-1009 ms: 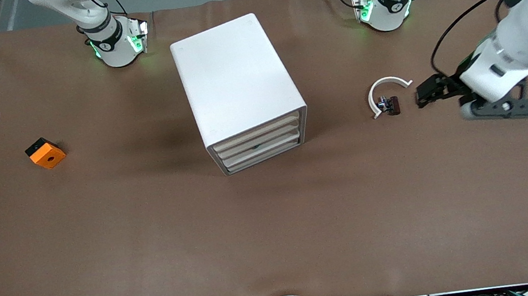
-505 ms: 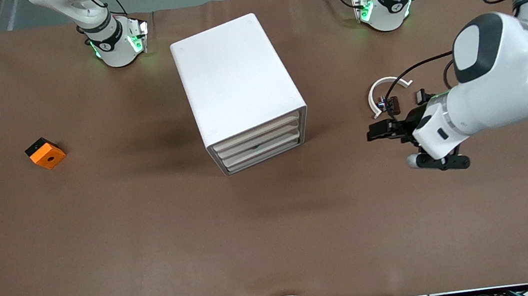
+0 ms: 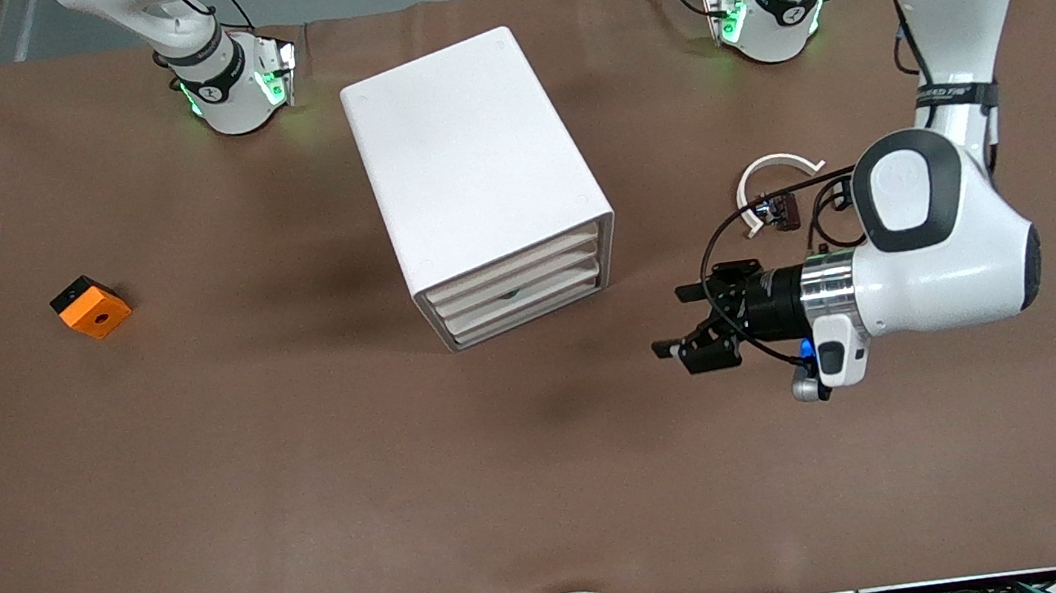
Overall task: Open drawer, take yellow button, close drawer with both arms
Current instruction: 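Reach the left gripper to the white drawer front and grasp it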
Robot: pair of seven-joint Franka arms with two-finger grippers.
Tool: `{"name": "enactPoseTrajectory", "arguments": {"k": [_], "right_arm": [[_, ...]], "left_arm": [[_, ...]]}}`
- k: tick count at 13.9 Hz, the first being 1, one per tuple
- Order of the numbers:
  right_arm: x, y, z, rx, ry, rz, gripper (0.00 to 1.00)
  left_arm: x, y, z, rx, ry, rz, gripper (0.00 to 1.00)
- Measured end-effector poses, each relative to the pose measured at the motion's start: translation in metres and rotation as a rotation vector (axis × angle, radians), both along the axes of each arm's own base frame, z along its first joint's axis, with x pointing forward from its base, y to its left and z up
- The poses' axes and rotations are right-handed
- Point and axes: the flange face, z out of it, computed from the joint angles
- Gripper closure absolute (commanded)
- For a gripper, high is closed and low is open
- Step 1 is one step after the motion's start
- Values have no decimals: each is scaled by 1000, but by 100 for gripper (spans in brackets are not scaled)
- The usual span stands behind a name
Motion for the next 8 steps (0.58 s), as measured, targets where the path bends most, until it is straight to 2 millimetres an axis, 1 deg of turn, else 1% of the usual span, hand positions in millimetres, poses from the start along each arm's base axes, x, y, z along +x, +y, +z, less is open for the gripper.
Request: {"name": "enactPoseTrajectory", "arguments": {"k": [2, 4, 5, 6, 7, 8], "right_arm": [[0, 0, 0, 0, 0, 0, 0], [0, 0, 0, 0, 0, 0, 0], [0, 0, 0, 0, 0, 0, 0], [0, 0, 0, 0, 0, 0, 0], [0, 0, 0, 0, 0, 0, 0], [0, 0, 0, 0, 0, 0, 0]], "left_arm": [[9, -1, -19, -26, 188, 176, 0], [17, -5, -32, -53, 399, 328, 0], [19, -11, -37, -48, 495, 386, 0], [19, -19, -40, -36, 579, 431, 9], [17, -30, -40, -23, 643, 460, 14], [13, -41, -39, -10, 692, 478, 14]]}}
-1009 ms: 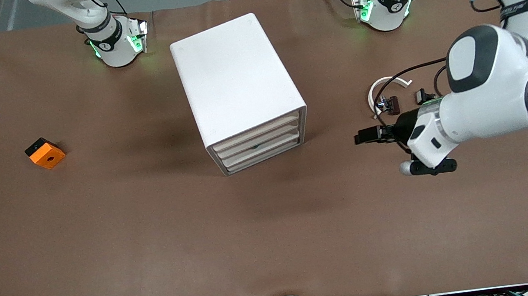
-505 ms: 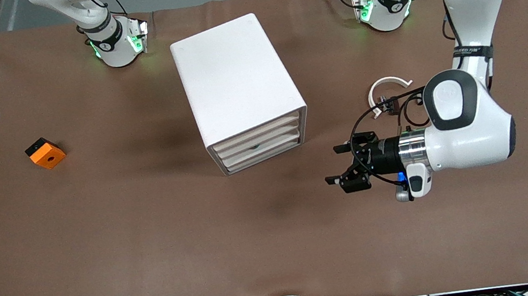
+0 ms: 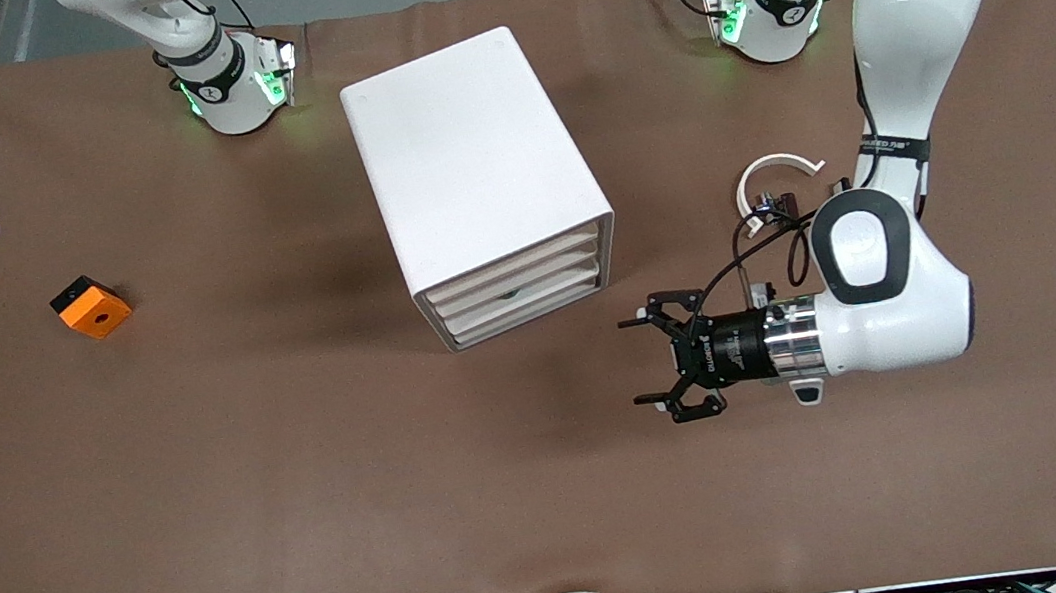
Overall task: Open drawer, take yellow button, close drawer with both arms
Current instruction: 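Reach the left gripper to the white drawer front and grasp it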
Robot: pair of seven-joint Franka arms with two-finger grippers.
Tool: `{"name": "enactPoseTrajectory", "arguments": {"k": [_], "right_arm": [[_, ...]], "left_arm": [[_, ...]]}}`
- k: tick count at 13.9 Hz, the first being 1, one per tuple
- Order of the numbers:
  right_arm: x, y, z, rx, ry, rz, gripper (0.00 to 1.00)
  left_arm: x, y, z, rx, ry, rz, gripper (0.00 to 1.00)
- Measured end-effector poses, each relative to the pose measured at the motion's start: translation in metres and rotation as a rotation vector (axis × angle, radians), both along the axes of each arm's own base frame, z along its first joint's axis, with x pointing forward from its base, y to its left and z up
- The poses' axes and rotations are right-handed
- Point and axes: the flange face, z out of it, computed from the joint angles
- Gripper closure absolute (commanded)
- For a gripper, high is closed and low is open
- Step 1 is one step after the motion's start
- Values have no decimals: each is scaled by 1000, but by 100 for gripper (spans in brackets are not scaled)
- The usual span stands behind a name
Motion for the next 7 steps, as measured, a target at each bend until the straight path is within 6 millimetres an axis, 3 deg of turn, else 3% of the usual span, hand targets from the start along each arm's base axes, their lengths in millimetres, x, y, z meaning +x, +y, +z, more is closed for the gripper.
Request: {"name": "enactPoseTrajectory", "arguments": {"k": [4, 7], "right_arm": [[1, 16, -1, 0, 1, 29, 0], [2, 22, -2, 0, 4, 38, 0]], "left_arm": [[-19, -28, -4, 21, 141, -44, 23], [-35, -35, -31, 41, 251, -151, 24]]}}
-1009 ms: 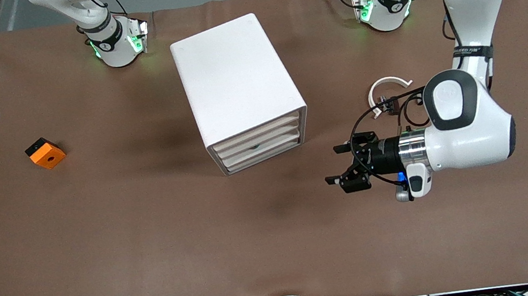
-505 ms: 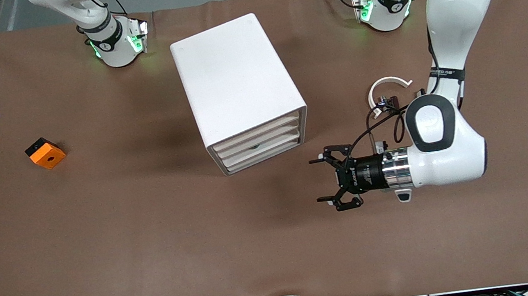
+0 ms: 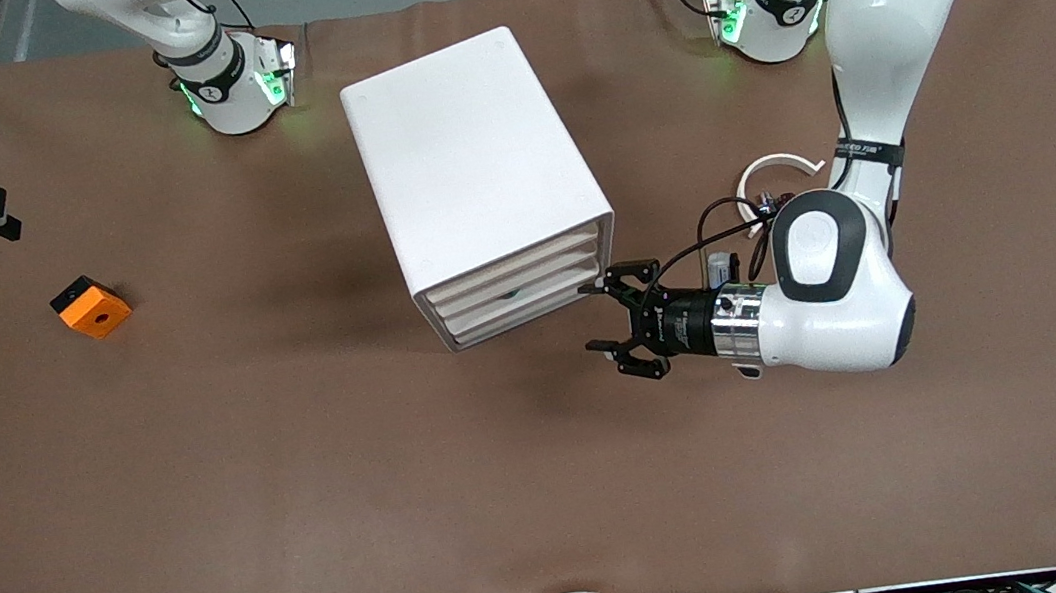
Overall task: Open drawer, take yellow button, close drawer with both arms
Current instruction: 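Reach the left gripper to the white drawer front and grasp it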
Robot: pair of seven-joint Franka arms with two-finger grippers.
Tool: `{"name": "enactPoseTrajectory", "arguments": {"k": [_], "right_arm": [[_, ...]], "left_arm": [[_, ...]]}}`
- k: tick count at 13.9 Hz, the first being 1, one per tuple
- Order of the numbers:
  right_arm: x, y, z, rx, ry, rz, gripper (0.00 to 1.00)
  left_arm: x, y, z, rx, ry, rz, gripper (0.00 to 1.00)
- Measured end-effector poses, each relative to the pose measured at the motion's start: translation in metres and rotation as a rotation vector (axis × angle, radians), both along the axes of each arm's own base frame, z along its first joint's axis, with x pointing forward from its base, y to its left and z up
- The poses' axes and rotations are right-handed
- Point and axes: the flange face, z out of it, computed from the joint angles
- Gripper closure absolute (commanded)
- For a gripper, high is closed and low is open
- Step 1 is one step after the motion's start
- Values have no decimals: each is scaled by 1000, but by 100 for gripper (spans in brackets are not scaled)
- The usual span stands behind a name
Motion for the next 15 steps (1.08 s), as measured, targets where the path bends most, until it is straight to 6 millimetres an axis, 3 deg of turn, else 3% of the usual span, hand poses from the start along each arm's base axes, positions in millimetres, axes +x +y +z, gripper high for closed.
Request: {"name": "enactPoseTrajectory", "arguments": {"k": [4, 6, 11, 15], "right_arm": [[4, 3, -6, -1, 10, 5, 0], [5, 7, -8, -1, 16, 12, 0], [14, 36, -23, -4, 41, 56, 0], [13, 53, -21, -3, 35, 87, 0]], "left_arm": [[-10, -6, -33, -1, 115, -69, 27], [-11, -6, -38, -2, 137, -83, 38], [-13, 1, -46, -33, 194, -105, 37], [-11, 1, -49, -78, 220, -88, 37]]}}
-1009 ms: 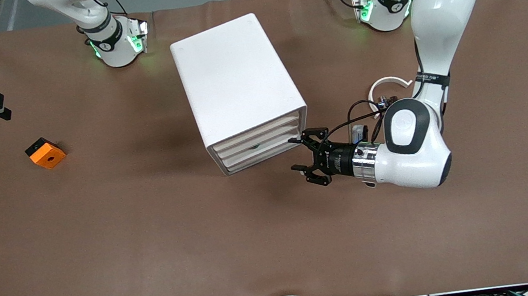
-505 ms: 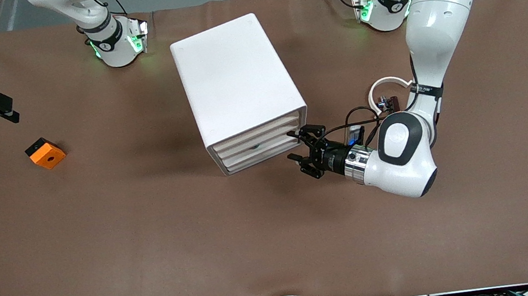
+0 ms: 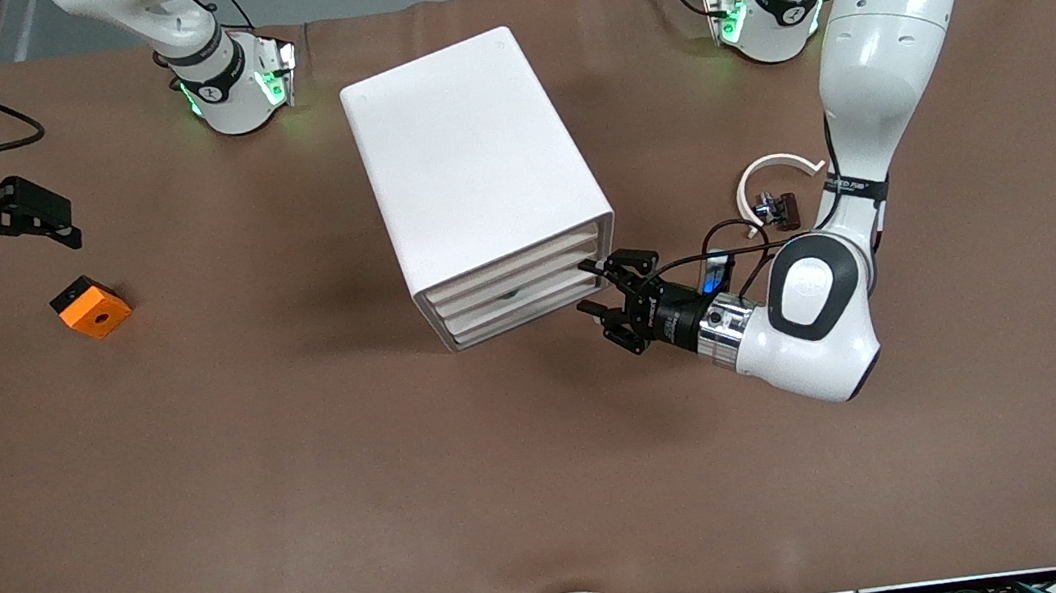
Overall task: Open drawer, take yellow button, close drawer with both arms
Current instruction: 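Reach the left gripper to the white drawer front and grasp it, then pull the drawer open with the left gripper while the right gripper approaches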
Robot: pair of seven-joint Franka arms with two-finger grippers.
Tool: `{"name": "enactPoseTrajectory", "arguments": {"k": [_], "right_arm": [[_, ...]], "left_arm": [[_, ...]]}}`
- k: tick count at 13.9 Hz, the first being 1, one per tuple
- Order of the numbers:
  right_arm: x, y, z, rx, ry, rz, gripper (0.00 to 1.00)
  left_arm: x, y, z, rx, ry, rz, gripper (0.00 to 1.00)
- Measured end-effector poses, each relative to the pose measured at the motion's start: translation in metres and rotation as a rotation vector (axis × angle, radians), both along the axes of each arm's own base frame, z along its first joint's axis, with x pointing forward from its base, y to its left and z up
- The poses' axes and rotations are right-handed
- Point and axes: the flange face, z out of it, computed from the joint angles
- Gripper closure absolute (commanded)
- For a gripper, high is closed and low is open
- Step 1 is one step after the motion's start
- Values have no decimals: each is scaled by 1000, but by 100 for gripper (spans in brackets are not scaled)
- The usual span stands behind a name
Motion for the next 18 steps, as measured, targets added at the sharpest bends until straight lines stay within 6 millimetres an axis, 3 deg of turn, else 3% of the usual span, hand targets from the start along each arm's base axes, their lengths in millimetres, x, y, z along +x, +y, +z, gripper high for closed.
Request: {"name": "enactPoseTrajectory", "arguments": {"k": [4, 6, 9, 13, 18], "right_arm": [[-4, 33, 4, 1, -8, 59, 0], [-4, 39, 3, 3, -7, 70, 0], [0, 40, -4, 60, 10, 61, 0], [11, 22, -17, 125, 38, 15, 0], [12, 22, -19, 129, 41, 15, 0]], "left_arm": [[-4, -7, -8, -25, 23, -8, 37], [-10, -15, -10, -41, 27, -37, 37], [-16, -21, -18, -46, 45, -60, 37], [-25, -35, -28, -47, 56, -86, 37], [-29, -40, -33, -45, 64, -95, 39]]}}
